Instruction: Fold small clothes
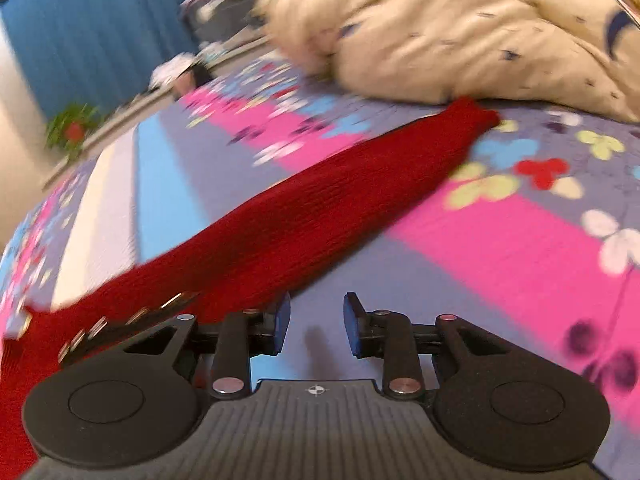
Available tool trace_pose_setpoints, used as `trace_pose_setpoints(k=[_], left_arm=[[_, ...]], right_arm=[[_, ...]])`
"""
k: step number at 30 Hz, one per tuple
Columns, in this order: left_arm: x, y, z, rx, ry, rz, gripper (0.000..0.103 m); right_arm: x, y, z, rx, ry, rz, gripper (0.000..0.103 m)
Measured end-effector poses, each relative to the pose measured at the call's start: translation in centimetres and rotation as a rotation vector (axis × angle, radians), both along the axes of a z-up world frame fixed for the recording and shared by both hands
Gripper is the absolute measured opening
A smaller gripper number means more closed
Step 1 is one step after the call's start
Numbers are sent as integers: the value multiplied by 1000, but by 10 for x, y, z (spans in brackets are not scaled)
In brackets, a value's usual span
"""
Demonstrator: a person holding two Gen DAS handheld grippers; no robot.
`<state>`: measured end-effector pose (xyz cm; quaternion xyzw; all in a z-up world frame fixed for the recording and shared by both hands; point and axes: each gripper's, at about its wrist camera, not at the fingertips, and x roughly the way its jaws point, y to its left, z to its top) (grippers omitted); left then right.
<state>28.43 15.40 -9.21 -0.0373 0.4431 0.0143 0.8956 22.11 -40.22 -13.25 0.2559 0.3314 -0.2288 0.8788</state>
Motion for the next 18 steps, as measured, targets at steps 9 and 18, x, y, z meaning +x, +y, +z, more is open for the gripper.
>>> trace_pose_setpoints(k=[9, 18], left_arm=[[3, 3, -1, -19, 7, -1, 59], [5, 0, -8, -5, -18, -12, 62]], right_arm=[[-20, -130, -53, 320, -266, -190, 53], [15, -176, -75, 371, -383, -249, 52]])
